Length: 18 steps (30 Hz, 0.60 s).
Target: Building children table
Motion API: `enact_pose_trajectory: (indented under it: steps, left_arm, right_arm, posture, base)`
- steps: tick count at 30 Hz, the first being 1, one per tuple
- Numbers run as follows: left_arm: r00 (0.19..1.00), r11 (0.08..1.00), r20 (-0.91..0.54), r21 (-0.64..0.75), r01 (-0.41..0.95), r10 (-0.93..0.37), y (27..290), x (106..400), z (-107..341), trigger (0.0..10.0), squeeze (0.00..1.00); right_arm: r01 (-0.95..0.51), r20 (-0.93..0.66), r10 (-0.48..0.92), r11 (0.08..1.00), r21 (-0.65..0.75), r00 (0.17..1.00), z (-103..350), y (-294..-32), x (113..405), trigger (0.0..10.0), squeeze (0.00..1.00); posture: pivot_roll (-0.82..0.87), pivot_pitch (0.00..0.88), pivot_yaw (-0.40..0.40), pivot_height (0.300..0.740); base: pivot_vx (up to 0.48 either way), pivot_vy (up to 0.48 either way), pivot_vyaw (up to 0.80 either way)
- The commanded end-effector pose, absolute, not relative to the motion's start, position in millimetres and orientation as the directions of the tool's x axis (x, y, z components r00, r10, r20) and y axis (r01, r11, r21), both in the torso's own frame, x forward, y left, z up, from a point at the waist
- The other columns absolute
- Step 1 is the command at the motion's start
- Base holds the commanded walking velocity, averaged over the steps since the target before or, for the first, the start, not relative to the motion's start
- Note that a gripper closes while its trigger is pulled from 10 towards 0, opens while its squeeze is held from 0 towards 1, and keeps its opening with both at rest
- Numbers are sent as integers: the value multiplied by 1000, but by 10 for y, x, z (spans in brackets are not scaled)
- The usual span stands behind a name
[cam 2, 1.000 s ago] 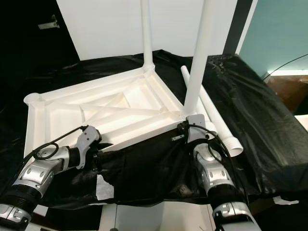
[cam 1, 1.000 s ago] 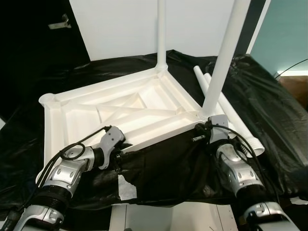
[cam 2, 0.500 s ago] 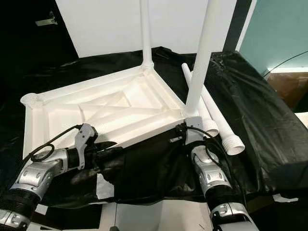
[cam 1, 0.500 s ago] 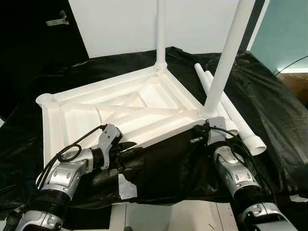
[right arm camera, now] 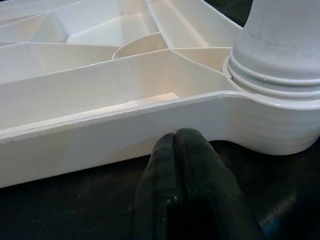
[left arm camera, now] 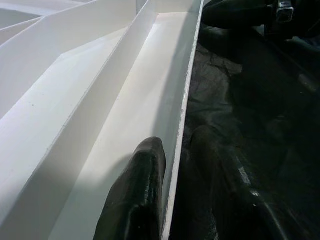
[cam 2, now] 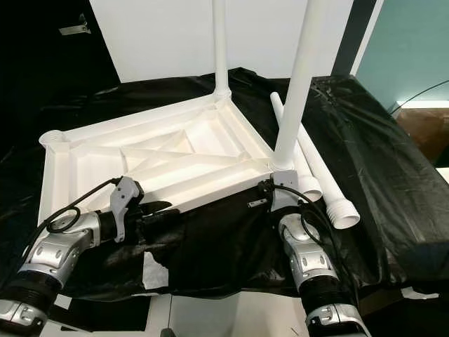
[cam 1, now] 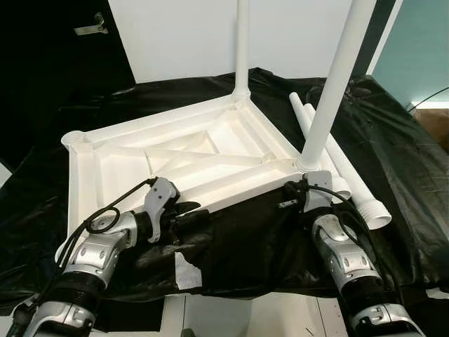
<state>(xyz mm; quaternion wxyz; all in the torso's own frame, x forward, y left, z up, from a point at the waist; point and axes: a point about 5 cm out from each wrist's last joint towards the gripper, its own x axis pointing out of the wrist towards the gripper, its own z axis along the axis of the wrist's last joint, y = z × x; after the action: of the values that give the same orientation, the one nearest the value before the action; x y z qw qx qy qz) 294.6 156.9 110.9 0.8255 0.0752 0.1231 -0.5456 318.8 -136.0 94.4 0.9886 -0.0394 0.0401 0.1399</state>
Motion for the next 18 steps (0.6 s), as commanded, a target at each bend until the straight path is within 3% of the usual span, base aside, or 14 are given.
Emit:
enact_pose_trajectory:
  steps: [1,12,13,17,18]
  left_arm:
    - [93,95,-253,5,995,-963,1213,2812,1201,10000,0]
    - [161,158,-262,33,987,-951,1189,2880,1183,10000,0]
    - [166,165,-228,23,986,-959,1168,2897,1221,10000,1000]
    - [163,156,-174,51,986,-971,1133,2900,1285,10000,1000]
    - [165,160,-126,48,986,-978,1128,2908,1338,10000,0]
  right_arm:
    - [-344,-25,343,937,-66,939,1104,-1146,3205,10000,0]
    - [-343,-12,343,937,-62,939,1161,-1104,3192,10000,0]
    - [-348,-9,348,936,-60,937,1164,-1080,3183,10000,0]
    - [-356,-11,356,933,-54,934,1151,-1044,3166,10000,0]
    - [-358,-12,357,932,-52,934,1146,-1037,3161,10000,0]
  posture:
    - [-102,0,44,740]
    - [-103,0,44,740]
    - [-103,0,43,740]
    - [-104,0,42,740]
    - [-106,0,42,740]
  base:
    - [0,0,0]
    - [0,0,0]
    - [0,0,0]
    - [0,0,0]
    - [0,0,0]
